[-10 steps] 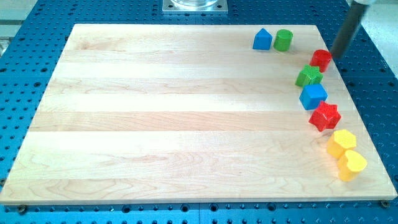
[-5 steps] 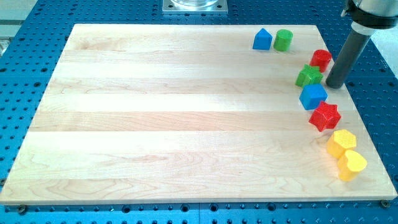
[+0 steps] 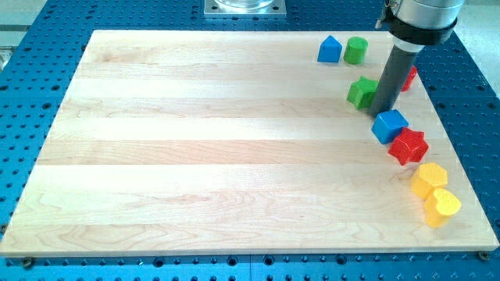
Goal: Move the green star diagonally bottom left of blue triangle
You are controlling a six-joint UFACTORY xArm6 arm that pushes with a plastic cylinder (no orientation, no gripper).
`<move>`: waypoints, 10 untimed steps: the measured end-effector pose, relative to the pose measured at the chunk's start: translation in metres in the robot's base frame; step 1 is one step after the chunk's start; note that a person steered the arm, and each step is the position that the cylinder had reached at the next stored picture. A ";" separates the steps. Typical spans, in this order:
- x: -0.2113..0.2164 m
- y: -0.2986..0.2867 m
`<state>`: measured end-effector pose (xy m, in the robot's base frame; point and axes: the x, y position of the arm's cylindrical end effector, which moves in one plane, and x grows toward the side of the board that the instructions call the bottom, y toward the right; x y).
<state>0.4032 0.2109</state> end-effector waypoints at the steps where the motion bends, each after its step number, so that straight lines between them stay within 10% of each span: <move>1: -0.016 -0.026; 10: -0.065 -0.091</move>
